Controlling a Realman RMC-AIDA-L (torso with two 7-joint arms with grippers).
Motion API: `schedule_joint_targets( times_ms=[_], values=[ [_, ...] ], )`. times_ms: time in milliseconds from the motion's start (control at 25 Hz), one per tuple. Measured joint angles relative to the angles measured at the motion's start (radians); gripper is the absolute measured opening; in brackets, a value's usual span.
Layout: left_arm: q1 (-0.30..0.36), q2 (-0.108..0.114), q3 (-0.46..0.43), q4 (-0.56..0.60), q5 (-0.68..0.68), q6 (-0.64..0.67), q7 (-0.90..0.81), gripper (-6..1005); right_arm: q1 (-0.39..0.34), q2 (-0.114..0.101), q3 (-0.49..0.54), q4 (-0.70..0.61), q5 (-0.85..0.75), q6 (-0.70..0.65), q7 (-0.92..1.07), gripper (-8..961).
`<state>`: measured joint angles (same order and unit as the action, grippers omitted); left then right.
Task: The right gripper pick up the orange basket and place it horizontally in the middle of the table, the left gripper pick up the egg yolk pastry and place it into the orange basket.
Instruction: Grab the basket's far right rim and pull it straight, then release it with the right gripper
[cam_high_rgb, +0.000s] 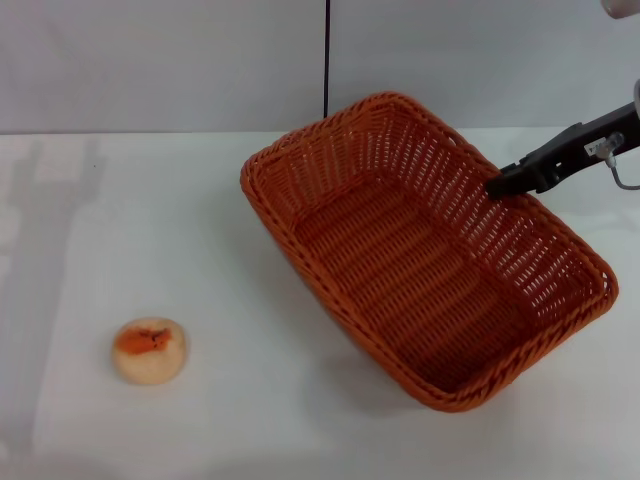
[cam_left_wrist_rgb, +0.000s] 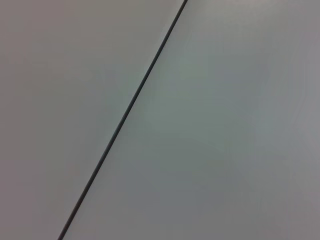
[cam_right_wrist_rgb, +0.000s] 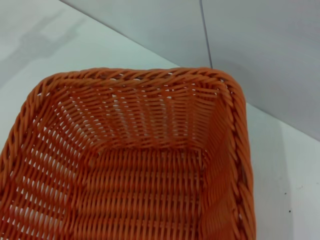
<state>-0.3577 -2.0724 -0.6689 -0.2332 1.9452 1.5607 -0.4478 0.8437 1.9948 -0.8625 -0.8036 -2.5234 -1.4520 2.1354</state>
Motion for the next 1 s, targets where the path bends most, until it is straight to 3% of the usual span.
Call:
schedule_joint_targets(
  times_ms=[200,600,1000],
  values=[
    [0.000,0.000,0.000,0.000,0.000,-0.003,0.000,784,-0.005,-0.014,0.003,0.000,0.046,-0.023,0.000,211],
    [0.002,0.000,0.003,-0.002,0.000,-0.004,0.000,784,-0.017,-0.080,0.009,-0.002,0.154,-0.146,-0.036,189],
    [-0.001,0.000,0.003,-0.021,0.002,-0.028,0.000,785,-0.005,-0.107,0.052,0.001,0.185,-0.230,-0.156,163]
  ],
)
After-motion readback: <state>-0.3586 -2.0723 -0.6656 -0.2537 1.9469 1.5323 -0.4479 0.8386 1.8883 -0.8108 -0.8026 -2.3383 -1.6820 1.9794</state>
